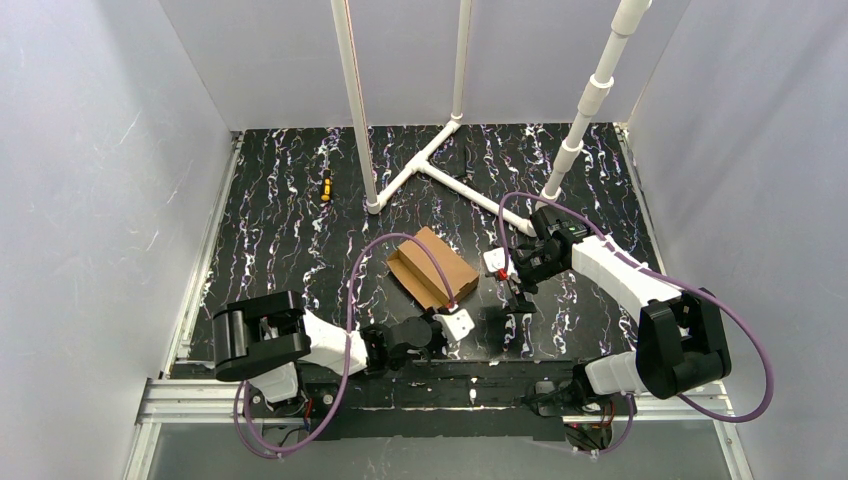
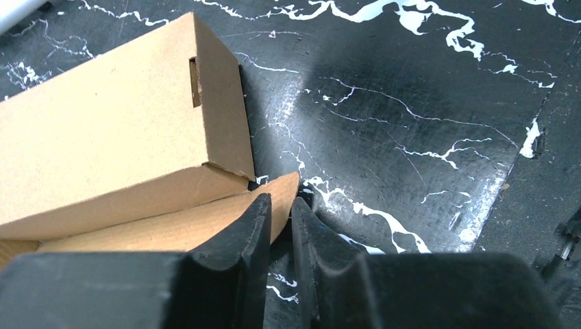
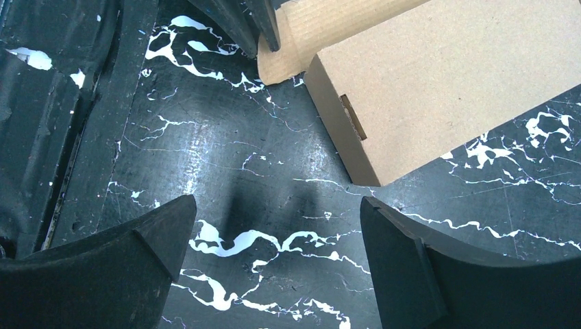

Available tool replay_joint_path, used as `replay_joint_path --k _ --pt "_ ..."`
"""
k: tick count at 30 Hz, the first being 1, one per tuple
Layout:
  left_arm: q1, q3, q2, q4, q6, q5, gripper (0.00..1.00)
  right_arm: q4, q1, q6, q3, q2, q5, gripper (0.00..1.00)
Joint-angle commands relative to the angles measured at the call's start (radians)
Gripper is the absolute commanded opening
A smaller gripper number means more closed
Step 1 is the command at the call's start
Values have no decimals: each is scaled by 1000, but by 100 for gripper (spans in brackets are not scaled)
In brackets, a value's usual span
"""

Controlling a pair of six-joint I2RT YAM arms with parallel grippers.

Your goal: Fold the paper box

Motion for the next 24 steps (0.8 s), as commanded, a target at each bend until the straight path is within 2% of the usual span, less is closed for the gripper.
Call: replay_joint_path --k 1,7,10,19,24 --pt "5 -15 -53 23 -14 -14 22 -19 -4 -13 -1 2 -32 98" --pt "6 -40 -70 23 34 2 33 -22 -4 -13 1 4 -34 98" --pt "6 -52 -68 21 83 -8 35 -23 -4 -15 0 4 -34 98" --pt "6 -33 -7 15 206 -3 35 -26 -4 -18 0 8 -33 98" --pt "6 0 36 10 242 -9 28 -29 -4 -22 0 11 -33 98"
